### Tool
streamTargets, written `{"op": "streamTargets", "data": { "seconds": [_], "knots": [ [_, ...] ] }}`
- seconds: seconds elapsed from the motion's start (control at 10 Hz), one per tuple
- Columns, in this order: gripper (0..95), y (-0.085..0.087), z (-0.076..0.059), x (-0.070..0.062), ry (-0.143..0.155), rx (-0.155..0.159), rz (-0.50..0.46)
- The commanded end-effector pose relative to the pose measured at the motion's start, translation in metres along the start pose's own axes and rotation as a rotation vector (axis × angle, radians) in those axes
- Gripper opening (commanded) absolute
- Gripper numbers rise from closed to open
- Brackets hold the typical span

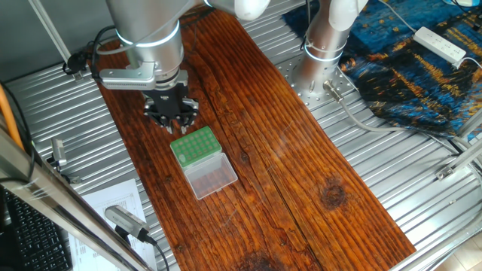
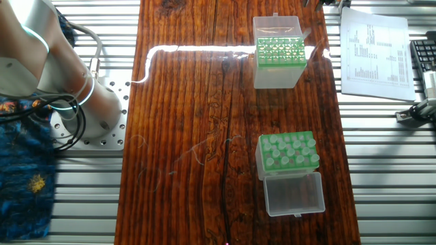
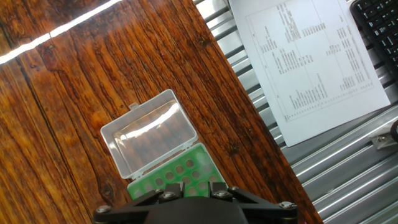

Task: Transfer all large pipette tips from one holder to another

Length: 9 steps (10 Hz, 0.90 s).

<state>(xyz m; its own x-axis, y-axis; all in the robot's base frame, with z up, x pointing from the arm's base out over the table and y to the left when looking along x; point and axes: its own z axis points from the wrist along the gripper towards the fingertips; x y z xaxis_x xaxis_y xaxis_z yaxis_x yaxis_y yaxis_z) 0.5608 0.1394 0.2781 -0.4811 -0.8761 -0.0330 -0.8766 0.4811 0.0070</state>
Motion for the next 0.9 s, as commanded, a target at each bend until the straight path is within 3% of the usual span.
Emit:
{"op": "streamTargets", "data": {
  "seconds": [0.1, 0.4, 0.7, 0.9],
  "knots": [
    [19.0, 0.0, 0.0, 0.0, 0.001, 0.001, -0.002],
    [19.0, -0.002, 0.007, 0.015, -0.004, 0.004, -0.004],
    [19.0, -0.005, 0.006, 0.033, 0.031, 0.02, -0.011],
    [19.0, -0.008, 0.003, 0.048, 0.039, 0.022, -0.014]
  ]
}}
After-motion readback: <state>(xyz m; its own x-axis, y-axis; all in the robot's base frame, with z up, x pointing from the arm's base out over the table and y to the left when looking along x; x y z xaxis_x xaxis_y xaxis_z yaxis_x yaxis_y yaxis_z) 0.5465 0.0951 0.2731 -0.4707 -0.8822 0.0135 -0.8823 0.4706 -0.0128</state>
